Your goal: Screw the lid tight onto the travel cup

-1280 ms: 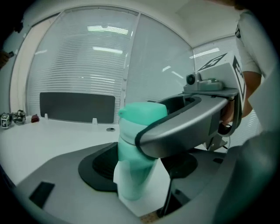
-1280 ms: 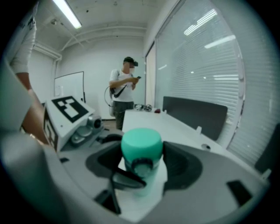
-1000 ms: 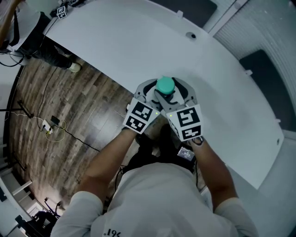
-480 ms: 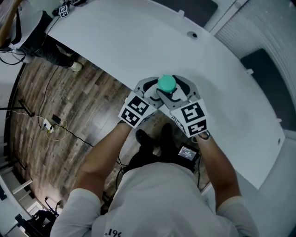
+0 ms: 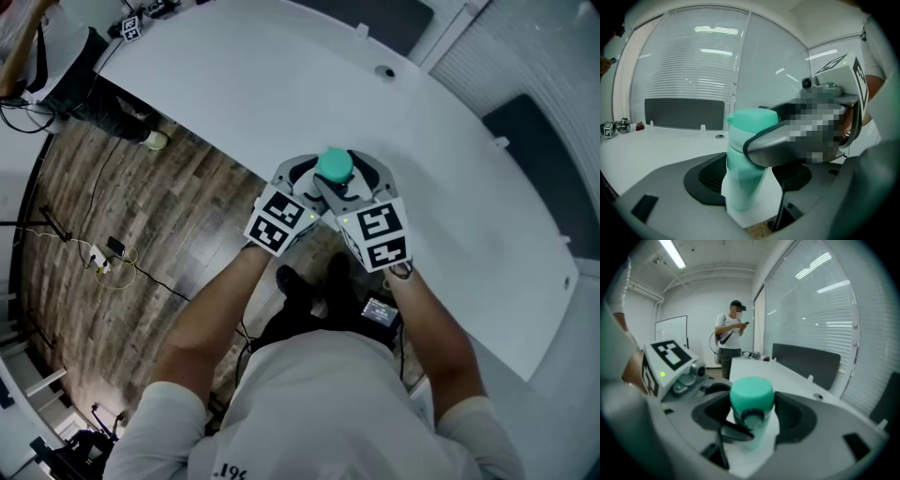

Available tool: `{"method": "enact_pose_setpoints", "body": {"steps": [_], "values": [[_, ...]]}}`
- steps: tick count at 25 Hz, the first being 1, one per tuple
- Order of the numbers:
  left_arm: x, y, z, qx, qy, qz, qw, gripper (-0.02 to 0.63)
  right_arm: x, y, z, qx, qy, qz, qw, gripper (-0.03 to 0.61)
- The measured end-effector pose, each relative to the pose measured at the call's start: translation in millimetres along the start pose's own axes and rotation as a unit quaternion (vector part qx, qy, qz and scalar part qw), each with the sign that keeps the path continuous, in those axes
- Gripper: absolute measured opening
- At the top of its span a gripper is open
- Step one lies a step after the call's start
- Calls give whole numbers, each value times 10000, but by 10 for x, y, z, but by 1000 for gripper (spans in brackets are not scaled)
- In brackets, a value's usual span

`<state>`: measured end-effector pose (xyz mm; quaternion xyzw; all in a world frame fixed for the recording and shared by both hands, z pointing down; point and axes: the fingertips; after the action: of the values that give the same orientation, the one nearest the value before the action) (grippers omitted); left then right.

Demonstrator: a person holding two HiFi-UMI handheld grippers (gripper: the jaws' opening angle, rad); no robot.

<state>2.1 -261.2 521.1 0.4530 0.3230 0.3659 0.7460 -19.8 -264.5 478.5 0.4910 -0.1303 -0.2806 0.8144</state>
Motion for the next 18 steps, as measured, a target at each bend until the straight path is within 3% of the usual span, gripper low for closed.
{"method": "enact_pose_setpoints", "body": {"steps": [18], "values": [[73,-78,-300,126,-14,-128,9998,318,-23,-117,-69,215,49,-87,9997,308]]}}
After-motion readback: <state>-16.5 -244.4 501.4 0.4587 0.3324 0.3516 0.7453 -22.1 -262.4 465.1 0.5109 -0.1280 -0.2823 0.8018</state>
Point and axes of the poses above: the fingertips, and each gripper's own axes: z forward along the fingers, x to its right, y out of its underside, and after that the axes turned 5 degrees about y, right-handed
